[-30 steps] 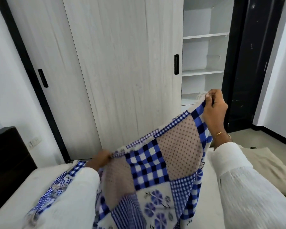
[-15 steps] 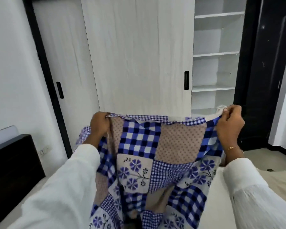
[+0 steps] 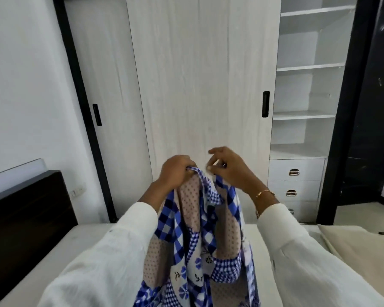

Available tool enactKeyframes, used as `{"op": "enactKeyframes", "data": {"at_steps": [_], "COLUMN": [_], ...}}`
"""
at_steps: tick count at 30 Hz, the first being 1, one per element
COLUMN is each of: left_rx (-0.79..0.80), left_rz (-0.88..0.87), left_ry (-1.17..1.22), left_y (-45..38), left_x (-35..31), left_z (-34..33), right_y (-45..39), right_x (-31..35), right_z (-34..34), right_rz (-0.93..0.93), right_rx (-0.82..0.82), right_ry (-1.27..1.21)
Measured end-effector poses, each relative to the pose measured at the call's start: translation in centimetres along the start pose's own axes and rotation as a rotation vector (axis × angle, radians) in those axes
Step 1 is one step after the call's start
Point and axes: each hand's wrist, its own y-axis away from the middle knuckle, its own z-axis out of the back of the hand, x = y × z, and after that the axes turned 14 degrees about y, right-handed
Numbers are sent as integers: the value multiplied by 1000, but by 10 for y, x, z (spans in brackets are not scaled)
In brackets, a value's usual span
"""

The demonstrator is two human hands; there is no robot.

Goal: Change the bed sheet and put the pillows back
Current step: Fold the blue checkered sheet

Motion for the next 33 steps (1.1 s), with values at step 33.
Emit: {"op": "enactKeyframes", "data": {"at_steps": [33], "left_rx": [374], "left_rz": [542], "left_ry": [103], "left_y": [135], "left_x": [50], "left_z": [-108], "right_y": [22], "right_x": [-38], "right_z": [-29], "right_rz": [-77], "right_rx": [-21], "right_ry": [449]}}
